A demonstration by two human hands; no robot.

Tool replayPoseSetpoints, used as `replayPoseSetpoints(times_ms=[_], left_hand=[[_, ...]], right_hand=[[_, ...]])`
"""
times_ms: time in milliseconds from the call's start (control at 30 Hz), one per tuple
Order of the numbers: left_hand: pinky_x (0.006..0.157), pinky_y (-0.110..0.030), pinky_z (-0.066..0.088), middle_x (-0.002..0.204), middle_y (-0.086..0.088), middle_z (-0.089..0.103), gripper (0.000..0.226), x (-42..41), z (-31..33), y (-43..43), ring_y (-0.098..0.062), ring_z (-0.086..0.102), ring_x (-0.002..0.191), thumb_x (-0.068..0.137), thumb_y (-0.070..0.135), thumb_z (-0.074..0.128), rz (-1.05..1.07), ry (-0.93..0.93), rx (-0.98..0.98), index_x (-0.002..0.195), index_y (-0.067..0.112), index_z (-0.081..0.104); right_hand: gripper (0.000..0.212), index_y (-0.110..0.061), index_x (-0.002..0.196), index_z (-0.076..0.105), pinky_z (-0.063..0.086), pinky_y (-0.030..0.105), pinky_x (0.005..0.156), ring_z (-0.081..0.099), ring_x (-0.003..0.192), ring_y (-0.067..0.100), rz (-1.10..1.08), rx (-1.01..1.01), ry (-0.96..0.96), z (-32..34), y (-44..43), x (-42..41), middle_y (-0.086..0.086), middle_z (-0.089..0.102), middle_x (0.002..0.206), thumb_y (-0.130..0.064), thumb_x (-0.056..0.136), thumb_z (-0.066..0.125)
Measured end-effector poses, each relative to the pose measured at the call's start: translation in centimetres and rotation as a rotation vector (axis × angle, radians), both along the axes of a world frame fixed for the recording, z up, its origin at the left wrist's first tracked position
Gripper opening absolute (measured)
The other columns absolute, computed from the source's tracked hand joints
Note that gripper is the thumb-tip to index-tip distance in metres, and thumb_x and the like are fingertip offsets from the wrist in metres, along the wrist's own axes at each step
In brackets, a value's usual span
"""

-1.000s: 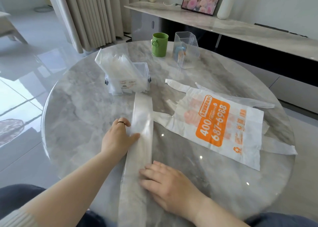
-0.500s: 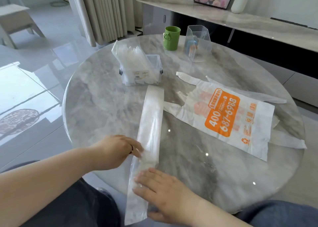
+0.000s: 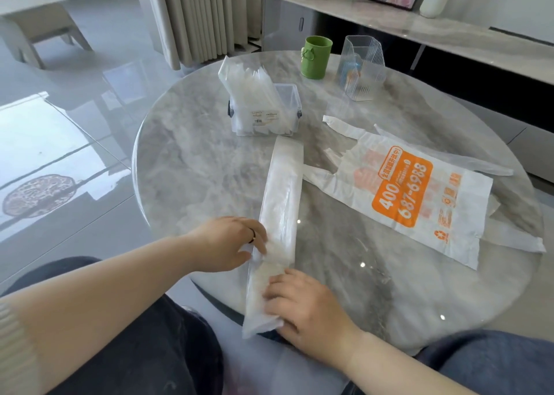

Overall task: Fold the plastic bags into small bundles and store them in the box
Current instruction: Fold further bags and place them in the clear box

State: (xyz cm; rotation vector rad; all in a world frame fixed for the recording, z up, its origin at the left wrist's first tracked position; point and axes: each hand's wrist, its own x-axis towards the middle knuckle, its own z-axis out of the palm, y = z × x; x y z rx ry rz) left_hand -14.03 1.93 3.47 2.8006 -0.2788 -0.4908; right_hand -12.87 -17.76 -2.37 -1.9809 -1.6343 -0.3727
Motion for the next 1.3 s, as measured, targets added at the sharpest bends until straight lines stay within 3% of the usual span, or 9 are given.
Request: replayPoseSetpoints(times_ms=[133,300,567,800,900,967,1033,1167,1300], left_hand=[[0.078,-0.002,0.031,0.119,0.029,0.044,0.039,0.5,-0.1,0.3,-0.003,0.047,0.109,0.084,-0.002,0.039,0.087,0.052,-0.118,0.103,0.018,0.066],[0.079,-0.001,0.033,0.102,0.024,0.05,0.038,1.6,-0.3,0.8,-0.008,0.048,0.105,0.08,-0.009,0.04,0.229,0.118,-0.313,0.077,0.026,0.055],[0.07,-0.002,0.038,0.089,0.019,0.059,0.017,1.3,-0.7,1.6,0.012,0.054,0.082,0.063,0.022,0.055,0.283,0.094,-0.591,0.074,0.03,0.045],[0.083,-0.012,0.038,0.107,0.019,0.052,0.045,1.3,-0.9,0.7,-0.005,0.054,0.1,0.081,0.044,0.062,0.035,-0.174,-0.051,0.119,0.034,0.04],[0.065,-0.005,0.038,0.073,0.022,0.058,0.065,1.6,-1.8,0.6,0.004,0.058,0.063,0.05,0.059,0.073,-0.113,-0.505,0.135,0.106,0.04,0.047],[0.071,-0.018,0.037,0.066,0.017,0.056,0.053,1.9,-3.1,0.5,-0.003,0.054,0.06,0.046,0.05,0.08,-0.147,-0.64,0.121,0.094,0.038,0.063],[0.071,-0.025,0.034,0.063,0.01,0.054,0.011,2.2,-3.4,0.1,-0.01,0.042,0.066,0.065,0.037,0.071,-0.184,-0.769,0.114,0.074,0.031,0.071],[0.078,-0.025,0.038,0.081,0.006,0.069,0.047,2.9,-4.4,-0.5,-0.012,0.045,0.083,0.092,0.031,0.04,-0.15,-0.898,0.072,0.057,0.025,0.071],[0.083,-0.024,0.043,0.082,0.012,0.072,0.066,2.9,-4.0,-0.3,-0.008,0.068,0.082,0.1,0.025,0.02,-0.185,-0.852,-0.008,0.062,0.025,0.073]], right_hand=[[0.028,-0.016,0.07,0.067,0.036,0.015,0.07,0.049,0.075,0.007,-0.234,0.108,0.37,2.2,1.1,1.7,-0.004,0.066,0.068,-0.032,0.086,0.051],[0.021,-0.012,0.095,0.071,0.031,0.016,0.081,0.04,0.088,0.007,-0.529,-0.139,0.736,4.9,3.1,5.7,-0.016,0.04,0.066,-0.027,0.086,0.06],[0.024,-0.015,0.098,0.066,0.015,0.024,0.071,0.048,0.108,0.018,-0.667,-0.386,0.747,3.7,4.5,9.1,-0.002,0.066,0.098,-0.034,0.089,0.054],[0.028,-0.025,0.064,0.046,0.019,0.023,0.077,0.045,0.079,0.015,-0.681,-0.486,0.702,4.4,5.3,10.3,-0.014,0.046,0.063,-0.038,0.088,0.055],[0.029,-0.026,0.064,0.044,0.023,0.022,0.082,0.043,0.067,0.01,-0.69,-0.479,0.675,4.2,5.5,10.6,-0.014,0.045,0.064,-0.04,0.087,0.055],[0.022,-0.025,0.074,0.047,0.026,0.025,0.092,0.036,0.059,0.002,-0.693,-0.484,0.667,4.0,5.5,10.7,-0.014,0.045,0.064,-0.041,0.087,0.055],[0.024,-0.025,0.073,0.044,0.026,0.026,0.097,0.034,0.057,0.0,-0.701,-0.5,0.655,4.0,5.6,10.6,-0.014,0.043,0.063,-0.041,0.087,0.055],[0.029,-0.026,0.071,0.035,0.026,0.027,0.099,0.051,0.073,0.013,-0.724,-0.508,0.632,4.2,5.6,10.4,-0.012,0.048,0.074,-0.042,0.087,0.054],[0.034,-0.02,0.091,0.028,0.029,0.028,0.101,0.028,0.055,-0.002,-0.734,-0.44,0.612,3.7,5.4,10.0,-0.013,0.037,0.065,-0.041,0.086,0.055]])
